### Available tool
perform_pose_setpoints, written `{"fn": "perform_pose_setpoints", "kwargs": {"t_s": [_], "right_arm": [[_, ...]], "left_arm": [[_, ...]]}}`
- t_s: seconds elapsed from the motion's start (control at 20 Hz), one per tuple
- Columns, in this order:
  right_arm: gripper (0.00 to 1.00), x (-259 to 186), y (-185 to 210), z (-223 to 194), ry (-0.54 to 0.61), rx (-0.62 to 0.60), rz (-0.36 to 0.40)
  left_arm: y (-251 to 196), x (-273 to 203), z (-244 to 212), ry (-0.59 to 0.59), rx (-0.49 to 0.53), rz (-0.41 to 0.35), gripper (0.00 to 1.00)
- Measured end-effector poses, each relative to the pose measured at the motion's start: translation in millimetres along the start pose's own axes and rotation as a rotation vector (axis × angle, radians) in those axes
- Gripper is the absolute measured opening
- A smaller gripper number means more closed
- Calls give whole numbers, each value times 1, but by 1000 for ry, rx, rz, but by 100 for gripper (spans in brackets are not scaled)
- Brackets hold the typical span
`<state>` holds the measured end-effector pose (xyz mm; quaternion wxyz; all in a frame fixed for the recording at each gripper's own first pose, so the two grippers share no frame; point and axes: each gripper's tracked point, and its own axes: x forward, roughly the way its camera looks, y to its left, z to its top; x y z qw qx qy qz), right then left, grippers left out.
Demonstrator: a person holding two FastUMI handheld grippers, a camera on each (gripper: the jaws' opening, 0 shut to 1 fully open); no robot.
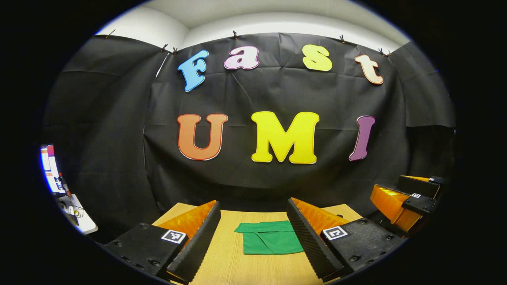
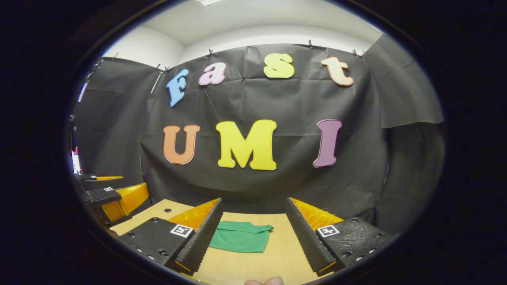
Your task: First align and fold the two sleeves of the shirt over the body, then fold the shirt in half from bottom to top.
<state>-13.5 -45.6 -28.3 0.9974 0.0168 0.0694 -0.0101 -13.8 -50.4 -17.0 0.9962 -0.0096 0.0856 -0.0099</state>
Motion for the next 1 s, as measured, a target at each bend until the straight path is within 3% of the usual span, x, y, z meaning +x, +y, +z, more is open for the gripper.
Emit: {"fn": "perform_pose_setpoints", "kwargs": {"t_s": [1.0], "right_arm": [[97,20,12,9,-7,43,51]], "left_arm": [[7,13,11,-27,-1,34,100]]}}
